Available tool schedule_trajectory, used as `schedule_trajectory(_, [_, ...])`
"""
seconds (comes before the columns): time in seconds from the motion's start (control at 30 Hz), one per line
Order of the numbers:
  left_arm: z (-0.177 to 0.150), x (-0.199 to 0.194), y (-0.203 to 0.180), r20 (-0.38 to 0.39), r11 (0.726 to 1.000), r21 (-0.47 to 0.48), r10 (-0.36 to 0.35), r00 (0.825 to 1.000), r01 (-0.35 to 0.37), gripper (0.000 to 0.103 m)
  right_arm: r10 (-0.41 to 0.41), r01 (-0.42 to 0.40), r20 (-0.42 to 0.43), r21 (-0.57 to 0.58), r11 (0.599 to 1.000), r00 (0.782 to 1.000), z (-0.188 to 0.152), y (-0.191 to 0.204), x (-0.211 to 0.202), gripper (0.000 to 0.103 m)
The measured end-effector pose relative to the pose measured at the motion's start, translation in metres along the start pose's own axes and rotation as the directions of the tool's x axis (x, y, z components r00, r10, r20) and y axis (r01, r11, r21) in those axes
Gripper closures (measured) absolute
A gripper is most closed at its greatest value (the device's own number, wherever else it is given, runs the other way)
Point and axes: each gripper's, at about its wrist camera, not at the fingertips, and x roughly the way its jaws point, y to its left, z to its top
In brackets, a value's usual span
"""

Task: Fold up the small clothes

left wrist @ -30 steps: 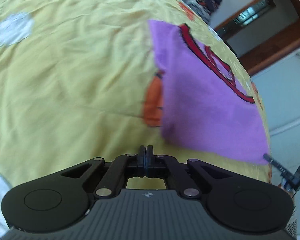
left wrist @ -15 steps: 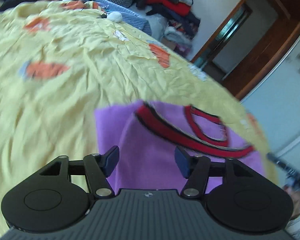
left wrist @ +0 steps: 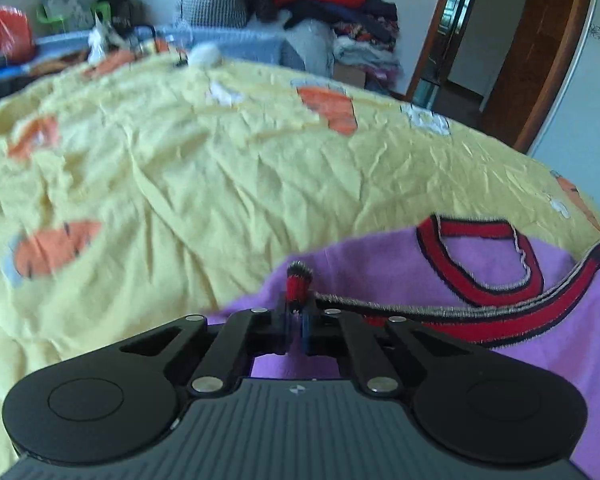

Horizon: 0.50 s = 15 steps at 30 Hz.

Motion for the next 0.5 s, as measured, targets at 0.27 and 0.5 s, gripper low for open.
schedule_trajectory(0.27, [0.0, 0.028, 0.015, -0.041, 0.99, -0.032, 0.133, 0.99, -0.134, 0.093, -0.109, 0.121, -0.179, 0.061, 0.991, 0.978, -0.023, -0.023, 0.048, 0.098])
schedule_trajectory(0.5, [-0.025, -0.045, 0.017, -0.002, 0.995, -0.087, 0.04, 0.999, -0.04, 0.025, -0.039, 0.057, -0.077, 0.237, 0.97, 0.996, -0.035, -0.032, -0.053, 0.004])
